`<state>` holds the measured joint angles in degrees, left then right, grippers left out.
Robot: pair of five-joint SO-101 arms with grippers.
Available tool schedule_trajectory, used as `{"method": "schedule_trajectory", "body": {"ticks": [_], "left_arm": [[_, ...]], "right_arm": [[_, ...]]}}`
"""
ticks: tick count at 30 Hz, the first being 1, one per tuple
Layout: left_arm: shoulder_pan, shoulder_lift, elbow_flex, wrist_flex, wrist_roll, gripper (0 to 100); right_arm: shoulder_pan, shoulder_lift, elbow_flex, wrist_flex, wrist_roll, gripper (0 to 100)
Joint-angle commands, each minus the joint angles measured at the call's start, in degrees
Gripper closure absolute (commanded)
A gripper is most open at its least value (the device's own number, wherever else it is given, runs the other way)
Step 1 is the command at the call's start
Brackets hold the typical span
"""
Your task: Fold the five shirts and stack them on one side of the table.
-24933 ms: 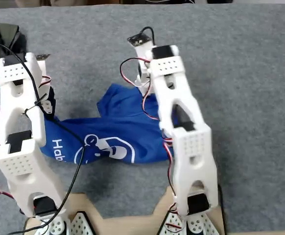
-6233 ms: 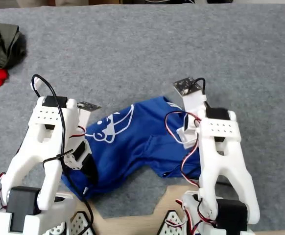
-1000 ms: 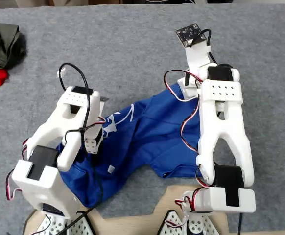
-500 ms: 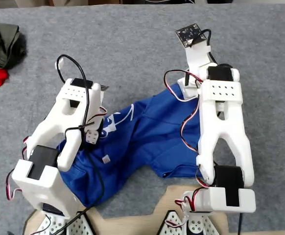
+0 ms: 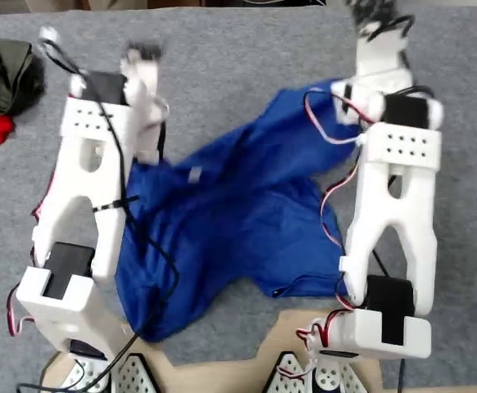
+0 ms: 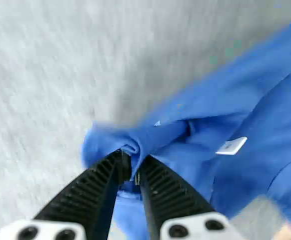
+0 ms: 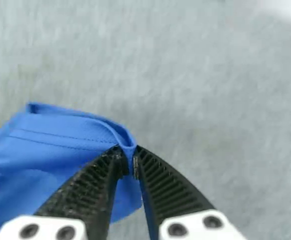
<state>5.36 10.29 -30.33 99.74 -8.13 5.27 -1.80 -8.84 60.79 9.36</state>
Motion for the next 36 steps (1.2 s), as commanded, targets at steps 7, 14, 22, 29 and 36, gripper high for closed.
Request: {"method": "schedule_trajectory", "body": {"ticks": [7, 14, 22, 29, 36], "left_arm": [[-4.4, -2.6, -25.1, 1.1, 4.4, 98], [-6.9, -11.7, -21.6, 1.1, 4.2, 98], [-7.0, -19.2, -17.2, 1.1, 4.3, 98], [-6.9, -19.4, -10.3, 1.1, 4.4, 98], [-6.9, -19.5, -11.6, 1.1, 4.2, 98]], "right_arm": [[5.9, -0.5, -37.1, 11.6, -0.3, 99.4], [4.0, -0.4, -50.1, 18.4, -0.3, 99.4], [3.1, 0.0, -56.1, 28.0, -0.3, 99.5], [3.6, 0.1, -54.3, 34.9, -0.3, 99.5], [3.7, 0.0, -50.2, 35.2, -0.3, 99.5]]}}
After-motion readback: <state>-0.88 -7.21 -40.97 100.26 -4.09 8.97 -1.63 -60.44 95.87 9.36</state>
